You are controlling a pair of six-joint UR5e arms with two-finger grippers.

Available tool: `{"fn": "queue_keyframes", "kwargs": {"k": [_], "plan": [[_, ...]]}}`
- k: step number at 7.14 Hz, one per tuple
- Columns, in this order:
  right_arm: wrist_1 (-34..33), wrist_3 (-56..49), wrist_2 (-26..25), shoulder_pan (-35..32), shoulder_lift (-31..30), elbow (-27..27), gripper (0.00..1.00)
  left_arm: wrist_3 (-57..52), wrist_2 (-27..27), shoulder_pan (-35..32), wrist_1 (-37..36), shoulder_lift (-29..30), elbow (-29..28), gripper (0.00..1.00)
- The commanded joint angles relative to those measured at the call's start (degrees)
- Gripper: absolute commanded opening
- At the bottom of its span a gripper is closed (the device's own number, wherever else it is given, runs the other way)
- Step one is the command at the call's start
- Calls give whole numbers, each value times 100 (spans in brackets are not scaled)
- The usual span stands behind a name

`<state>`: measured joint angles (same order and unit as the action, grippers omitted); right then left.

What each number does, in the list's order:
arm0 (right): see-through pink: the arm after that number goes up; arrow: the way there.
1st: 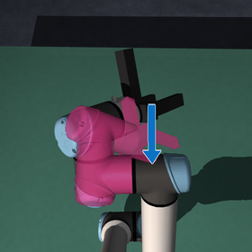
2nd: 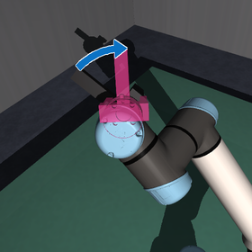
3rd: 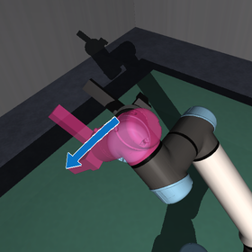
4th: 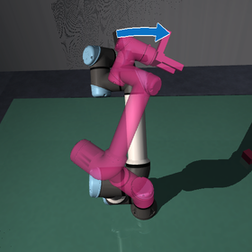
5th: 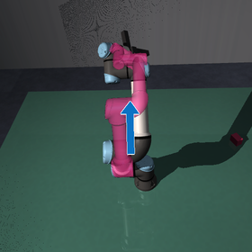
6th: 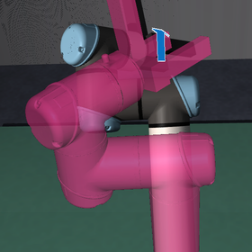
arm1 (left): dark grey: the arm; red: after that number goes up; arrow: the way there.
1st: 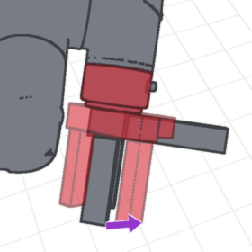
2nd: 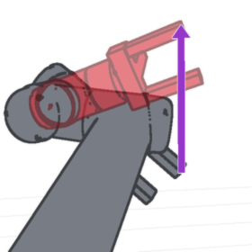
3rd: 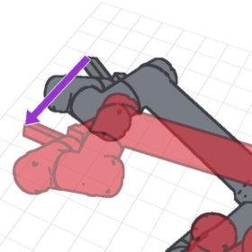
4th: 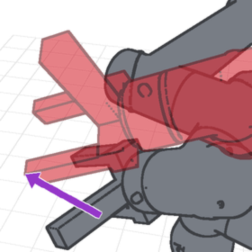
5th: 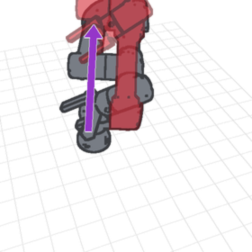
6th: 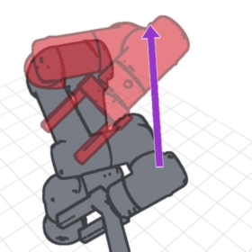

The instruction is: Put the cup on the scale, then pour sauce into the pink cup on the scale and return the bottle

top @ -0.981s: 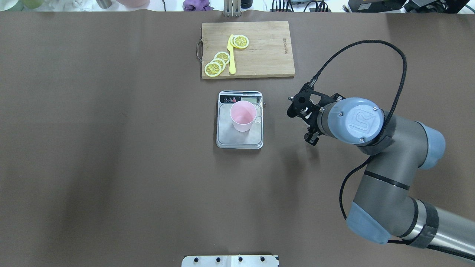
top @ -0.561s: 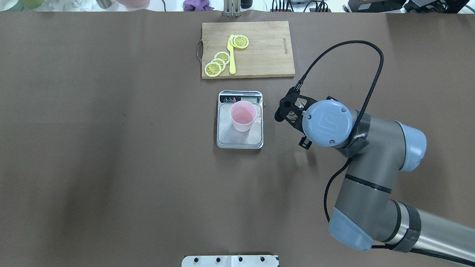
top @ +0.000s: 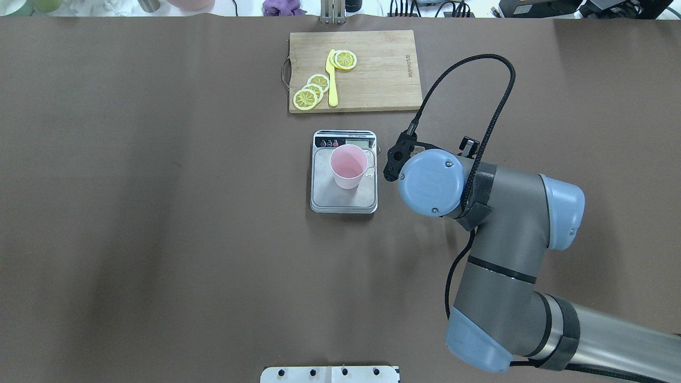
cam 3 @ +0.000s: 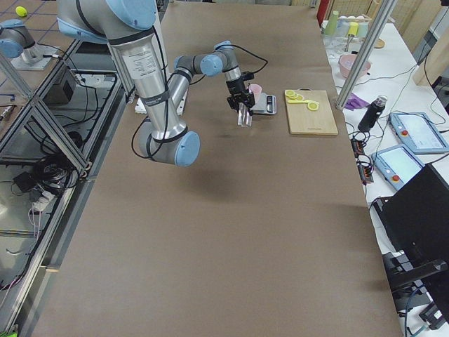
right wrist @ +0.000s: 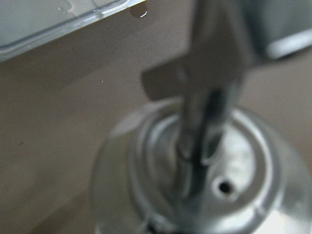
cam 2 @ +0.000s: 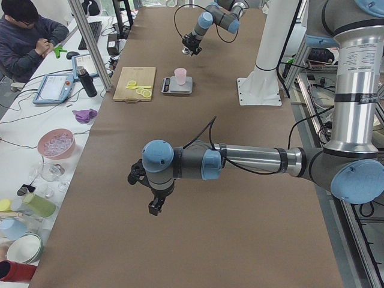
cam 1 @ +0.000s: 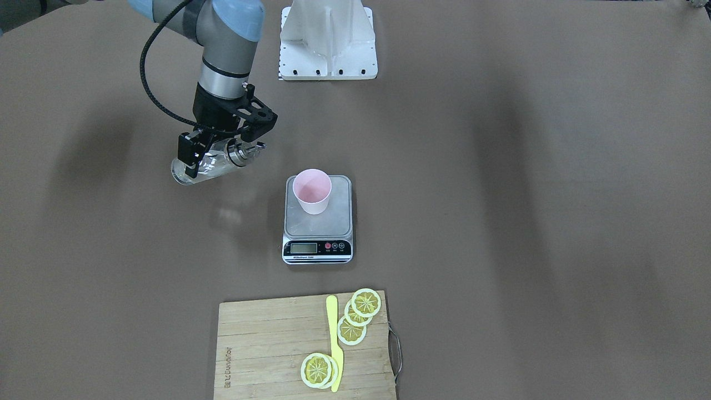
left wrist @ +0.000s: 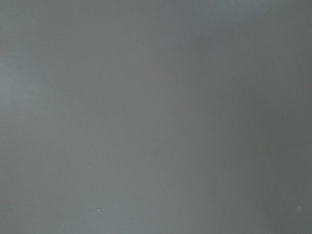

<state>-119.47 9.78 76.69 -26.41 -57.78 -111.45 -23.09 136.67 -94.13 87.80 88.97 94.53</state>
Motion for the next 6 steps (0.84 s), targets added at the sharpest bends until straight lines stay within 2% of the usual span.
{"fn": "queue_keyframes", "kwargs": {"k": [1,2,6], "plan": [[-751,-19,-373,127,328,122,0,-20,0,-9,-9,-2,-32,99],[-840,-220,-627,144,451,280,0,-37,0,-9,-9,-2,-66,99],[-1718,-573,-673,118,1233,852,0,-37,9,-9,-9,-2,-102,99]]}}
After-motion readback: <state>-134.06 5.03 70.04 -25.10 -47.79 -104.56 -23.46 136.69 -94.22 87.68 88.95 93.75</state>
